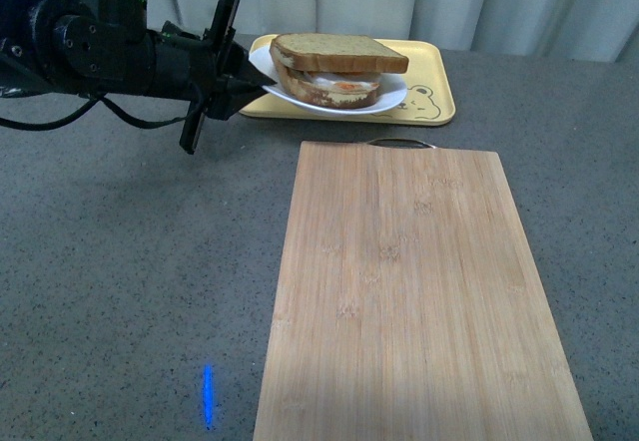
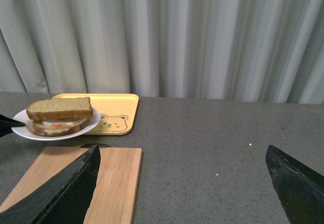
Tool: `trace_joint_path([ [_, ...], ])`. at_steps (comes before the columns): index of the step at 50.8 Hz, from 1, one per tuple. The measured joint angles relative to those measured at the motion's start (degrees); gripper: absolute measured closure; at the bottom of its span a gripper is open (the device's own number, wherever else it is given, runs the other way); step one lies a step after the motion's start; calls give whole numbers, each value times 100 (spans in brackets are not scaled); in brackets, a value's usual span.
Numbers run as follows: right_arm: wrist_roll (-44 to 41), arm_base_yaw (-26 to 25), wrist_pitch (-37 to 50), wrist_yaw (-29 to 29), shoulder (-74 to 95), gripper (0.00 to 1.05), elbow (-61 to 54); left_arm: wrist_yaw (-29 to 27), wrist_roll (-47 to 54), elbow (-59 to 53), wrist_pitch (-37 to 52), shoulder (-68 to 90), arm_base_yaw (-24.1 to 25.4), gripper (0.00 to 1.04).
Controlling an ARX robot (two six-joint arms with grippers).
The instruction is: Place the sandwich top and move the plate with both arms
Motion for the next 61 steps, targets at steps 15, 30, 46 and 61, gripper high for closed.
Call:
trace_joint_path([
  [15, 0, 0, 0, 0, 0, 9, 0, -197, -24, 1027, -734, 509, -52, 101],
  [30, 0, 0, 0, 0, 0, 9, 0, -170, -238, 1801, -807, 960, -74, 101],
  [46, 0, 0, 0, -2, 0, 9, 0, -48, -254, 2035, -1058, 1123, -105, 84],
  [61, 0, 0, 0, 0, 0, 9, 0, -72, 356, 463, -817, 83, -76, 30],
])
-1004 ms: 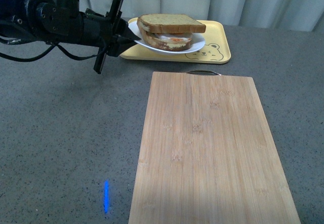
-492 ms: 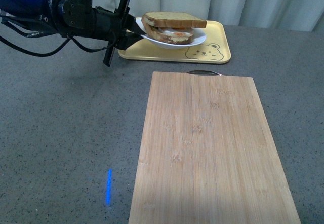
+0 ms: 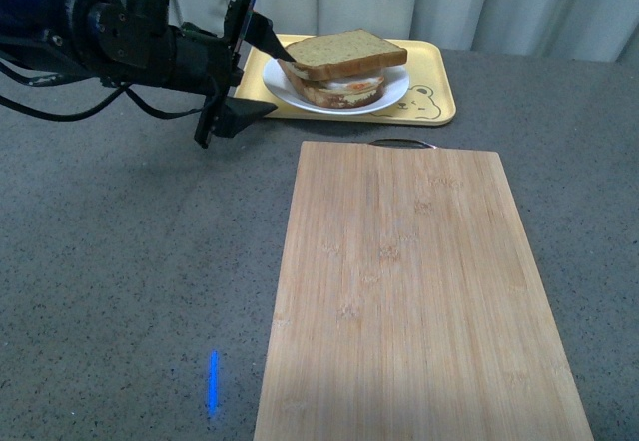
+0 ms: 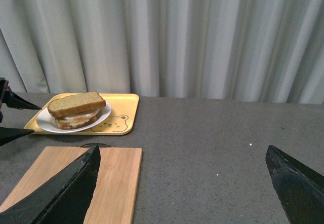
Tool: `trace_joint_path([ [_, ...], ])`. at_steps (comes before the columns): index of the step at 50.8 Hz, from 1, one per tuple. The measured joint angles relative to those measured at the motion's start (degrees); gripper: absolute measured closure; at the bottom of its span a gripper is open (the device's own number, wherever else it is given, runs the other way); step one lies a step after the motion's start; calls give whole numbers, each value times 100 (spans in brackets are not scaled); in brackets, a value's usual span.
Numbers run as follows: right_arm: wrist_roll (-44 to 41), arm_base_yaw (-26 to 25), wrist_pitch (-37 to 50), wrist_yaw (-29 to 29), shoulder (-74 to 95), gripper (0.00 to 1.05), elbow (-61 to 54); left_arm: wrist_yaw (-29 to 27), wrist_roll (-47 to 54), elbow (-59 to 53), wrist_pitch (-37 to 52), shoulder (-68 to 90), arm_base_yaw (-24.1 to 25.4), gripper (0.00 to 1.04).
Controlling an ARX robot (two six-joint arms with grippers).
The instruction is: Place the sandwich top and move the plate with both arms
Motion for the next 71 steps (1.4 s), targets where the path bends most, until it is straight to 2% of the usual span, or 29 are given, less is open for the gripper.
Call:
trace_joint_path([
  [3, 0, 0, 0, -2, 0, 9, 0, -15, 76, -334, 199, -240, 22, 23],
  [8, 0, 0, 0, 0, 0, 9, 0, -190, 343, -1003, 516, -815, 61, 5],
  [12, -2, 0, 0, -4, 0, 9, 0, -2251, 1853, -1777, 2605, -922, -13, 19],
  [14, 0, 0, 0, -2, 0, 9, 0, -2736, 2522, -2168, 3340, -990, -15, 24],
  [16, 0, 0, 0, 0, 0, 9, 0, -3497, 3685, -2835, 4315, -1172, -7, 33],
  [17, 0, 0, 0, 0, 0, 9, 0, -3694, 4236, -3209, 4754, -1322, 20, 38],
  [19, 0, 0, 0, 2, 0, 9, 0, -3740, 4935, -3759, 5248, -1665, 74, 47],
  [23, -2, 0, 0, 0, 0, 9, 0, -3711, 5646, -4636, 5659, -2481, 177, 65],
  [28, 0, 0, 0, 0, 0, 9, 0, -3620, 5943, -5604, 5807, -3193, 284, 88],
  [32, 0, 0, 0, 0, 0, 9, 0, -3565, 6017, -6067, 5823, -3495, 326, 101],
  [47, 0, 0, 0, 0, 0, 9, 0, -3429, 6074, -7206, 5764, -4756, 452, 101],
  [53, 0, 0, 0, 0, 0, 9, 0, -3154, 6096, -7600, 5593, -5298, 699, 101],
  [58, 0, 0, 0, 0, 0, 9, 0, -3152, 6109, -7969, 5322, -5949, 756, 101],
  [65, 0, 0, 0, 0, 0, 9, 0, -3143, 6116, -8166, 4415, -6959, 756, 101],
  [71, 0, 0, 0, 0, 0, 9, 0, -3139, 6122, -8332, 4100, -7545, 756, 101],
])
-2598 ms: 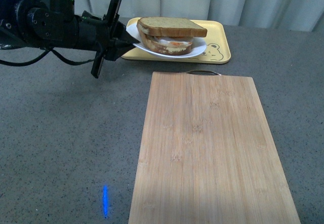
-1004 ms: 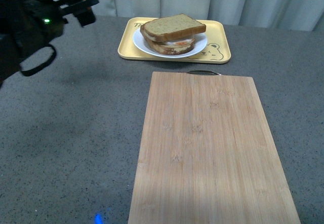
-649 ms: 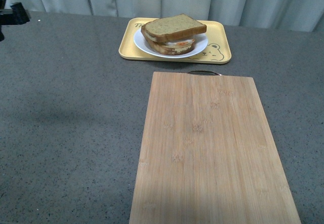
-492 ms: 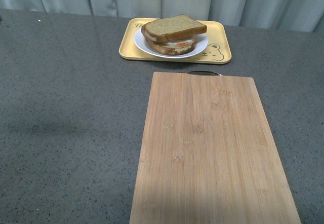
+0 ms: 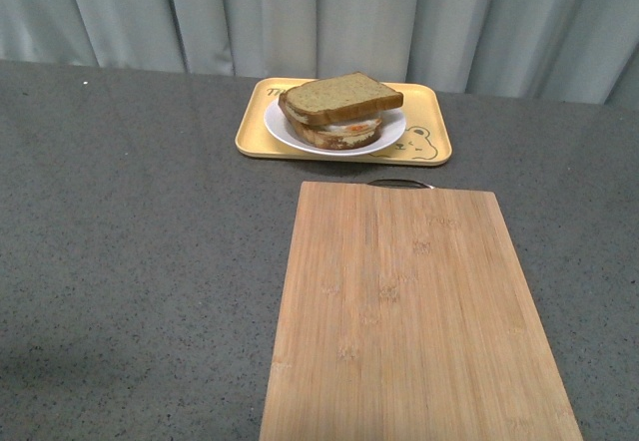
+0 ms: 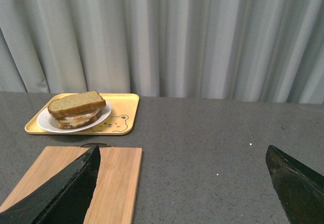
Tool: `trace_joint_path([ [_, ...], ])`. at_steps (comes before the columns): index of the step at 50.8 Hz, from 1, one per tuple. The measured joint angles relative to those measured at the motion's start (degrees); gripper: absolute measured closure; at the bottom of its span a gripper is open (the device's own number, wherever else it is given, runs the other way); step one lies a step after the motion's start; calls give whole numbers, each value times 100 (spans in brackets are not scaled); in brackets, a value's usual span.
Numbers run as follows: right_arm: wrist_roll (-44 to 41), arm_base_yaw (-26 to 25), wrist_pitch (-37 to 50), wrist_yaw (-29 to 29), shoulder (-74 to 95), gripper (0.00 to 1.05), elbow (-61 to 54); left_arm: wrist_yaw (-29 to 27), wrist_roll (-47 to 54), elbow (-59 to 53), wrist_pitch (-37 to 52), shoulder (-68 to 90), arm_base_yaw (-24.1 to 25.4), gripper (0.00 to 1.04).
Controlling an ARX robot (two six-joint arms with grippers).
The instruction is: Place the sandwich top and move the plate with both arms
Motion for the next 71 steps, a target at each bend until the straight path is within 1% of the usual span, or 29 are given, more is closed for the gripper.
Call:
trace_joint_path([
  [8, 0, 0, 0, 0, 0, 9, 0, 2, 2, -201, -428, -592, 0, 101],
  [20, 0, 0, 0, 0, 0, 9, 2, 4, 4, -437, -1349, -1766, 0, 101],
  [41, 0, 0, 0, 0, 0, 9, 0, 4, 4, -490, -2638, -3239, 0, 101],
  [71, 0, 0, 0, 0, 0, 9, 0, 4, 4, -492, -4052, -4723, 0, 101],
])
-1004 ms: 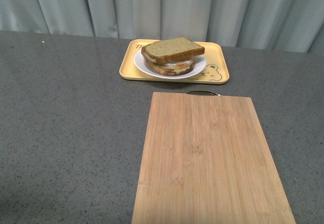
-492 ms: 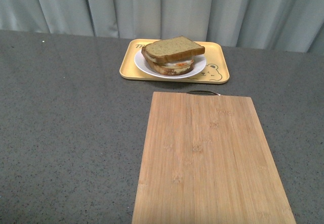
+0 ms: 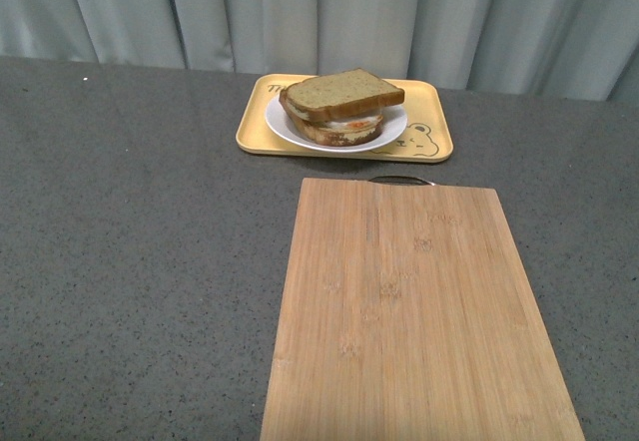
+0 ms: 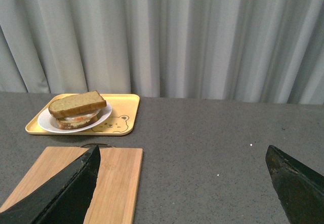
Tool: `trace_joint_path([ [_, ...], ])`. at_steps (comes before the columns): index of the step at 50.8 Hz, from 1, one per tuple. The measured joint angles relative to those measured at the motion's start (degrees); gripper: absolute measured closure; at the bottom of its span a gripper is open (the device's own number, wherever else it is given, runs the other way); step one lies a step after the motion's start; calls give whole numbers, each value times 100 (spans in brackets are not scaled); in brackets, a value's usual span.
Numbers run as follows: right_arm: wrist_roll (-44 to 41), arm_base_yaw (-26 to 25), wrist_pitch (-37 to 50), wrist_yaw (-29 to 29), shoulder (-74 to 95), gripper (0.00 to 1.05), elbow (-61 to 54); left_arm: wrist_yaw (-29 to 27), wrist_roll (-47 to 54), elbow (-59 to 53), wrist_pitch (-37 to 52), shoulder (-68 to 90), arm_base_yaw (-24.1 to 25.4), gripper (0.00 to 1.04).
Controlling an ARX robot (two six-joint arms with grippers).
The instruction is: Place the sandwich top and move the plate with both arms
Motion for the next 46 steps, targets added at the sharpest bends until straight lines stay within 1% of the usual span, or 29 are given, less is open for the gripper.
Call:
trace_joint_path([
  [28, 0, 0, 0, 0, 0, 9, 0, 0, 0, 0, -776, -778, 0, 101],
  [31, 0, 0, 0, 0, 0, 9, 0, 7, 2, 0, -1543, -1351, 0, 101],
  [33, 0, 0, 0, 2, 0, 9, 0, 2, 2, 0, -1709, -1541, 0, 101],
  [46, 0, 0, 0, 0, 0, 9, 0, 0, 2, 0, -1781, -1744, 0, 101],
])
